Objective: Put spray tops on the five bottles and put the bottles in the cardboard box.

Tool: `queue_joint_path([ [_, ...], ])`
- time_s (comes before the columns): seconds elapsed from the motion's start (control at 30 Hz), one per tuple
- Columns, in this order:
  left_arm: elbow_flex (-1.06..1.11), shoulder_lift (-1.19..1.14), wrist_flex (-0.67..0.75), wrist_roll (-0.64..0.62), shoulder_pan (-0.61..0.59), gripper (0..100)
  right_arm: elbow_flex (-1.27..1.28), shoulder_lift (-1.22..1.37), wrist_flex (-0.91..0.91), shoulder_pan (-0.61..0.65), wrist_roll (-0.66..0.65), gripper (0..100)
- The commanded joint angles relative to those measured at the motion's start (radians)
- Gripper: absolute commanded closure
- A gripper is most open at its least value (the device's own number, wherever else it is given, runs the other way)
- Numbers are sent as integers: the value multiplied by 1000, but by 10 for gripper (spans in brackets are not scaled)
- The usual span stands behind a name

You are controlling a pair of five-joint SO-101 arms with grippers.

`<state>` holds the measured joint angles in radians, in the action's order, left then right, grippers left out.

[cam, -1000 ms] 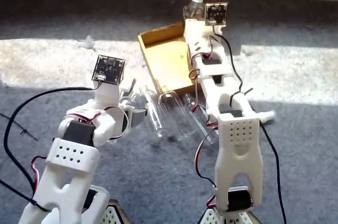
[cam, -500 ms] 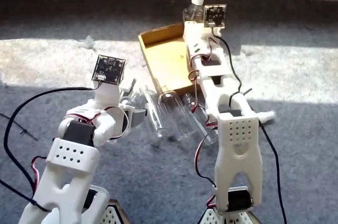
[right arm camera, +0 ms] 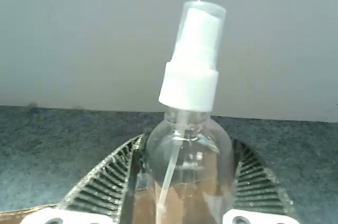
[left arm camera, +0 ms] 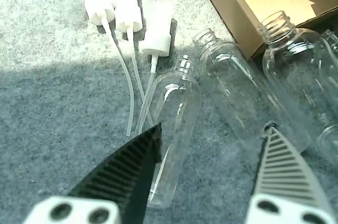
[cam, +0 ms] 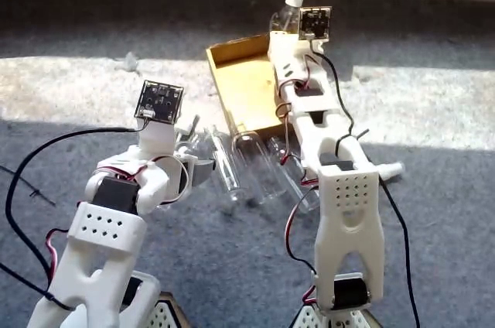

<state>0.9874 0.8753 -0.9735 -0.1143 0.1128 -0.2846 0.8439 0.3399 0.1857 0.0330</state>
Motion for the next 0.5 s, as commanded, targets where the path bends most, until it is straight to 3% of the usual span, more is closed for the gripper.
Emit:
queue_joint_path([
  [0.0, -7, 8, 18, 9, -4, 719, -12, -36, 28, -7, -11, 817],
  [0.33, -7, 8, 18, 9, -4, 719, 147, -104, 323, -4, -103, 817],
  [0.47, -7, 8, 18, 9, -4, 719, 170, -104, 337, -5, -97, 819],
])
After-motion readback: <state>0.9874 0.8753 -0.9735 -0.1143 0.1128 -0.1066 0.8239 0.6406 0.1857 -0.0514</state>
